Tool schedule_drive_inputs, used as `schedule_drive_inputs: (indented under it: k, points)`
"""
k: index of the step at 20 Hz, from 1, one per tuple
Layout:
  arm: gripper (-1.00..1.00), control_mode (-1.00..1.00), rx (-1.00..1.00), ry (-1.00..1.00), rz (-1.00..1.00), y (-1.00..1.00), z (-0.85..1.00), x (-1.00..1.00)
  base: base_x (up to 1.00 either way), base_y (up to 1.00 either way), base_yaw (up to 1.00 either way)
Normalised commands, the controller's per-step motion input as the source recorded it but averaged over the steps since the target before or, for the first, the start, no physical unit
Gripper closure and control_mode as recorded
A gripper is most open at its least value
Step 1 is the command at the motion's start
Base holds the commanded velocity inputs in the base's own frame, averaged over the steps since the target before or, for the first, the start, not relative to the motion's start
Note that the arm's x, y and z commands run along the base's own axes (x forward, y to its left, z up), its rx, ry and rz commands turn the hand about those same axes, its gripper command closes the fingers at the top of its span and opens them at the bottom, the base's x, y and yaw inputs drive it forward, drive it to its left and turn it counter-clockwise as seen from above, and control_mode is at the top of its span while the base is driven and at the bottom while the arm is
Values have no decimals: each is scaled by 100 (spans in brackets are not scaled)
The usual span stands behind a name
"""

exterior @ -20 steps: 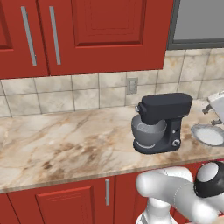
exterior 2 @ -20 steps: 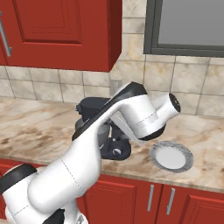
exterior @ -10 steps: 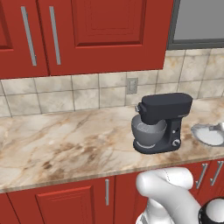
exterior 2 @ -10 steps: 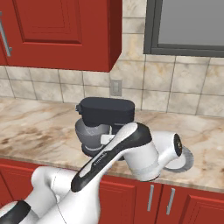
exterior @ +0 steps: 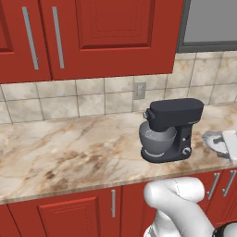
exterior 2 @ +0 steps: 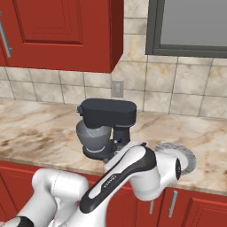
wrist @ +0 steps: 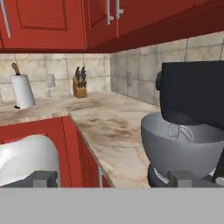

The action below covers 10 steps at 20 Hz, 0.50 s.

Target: Add butter and sugar cubes to the stand mixer bowl and then turn on the stand mixer to begin making frosting.

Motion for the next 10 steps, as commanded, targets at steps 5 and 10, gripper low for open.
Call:
schedule_drive_inputs:
  k: [5, 10]
  points:
    - [-100, -100, -19, -52, 1, 26, -30, 25, 0, 0, 0]
    - [-100, -100, -11, -37, -8, 29, -19, 62, 0, 0, 0]
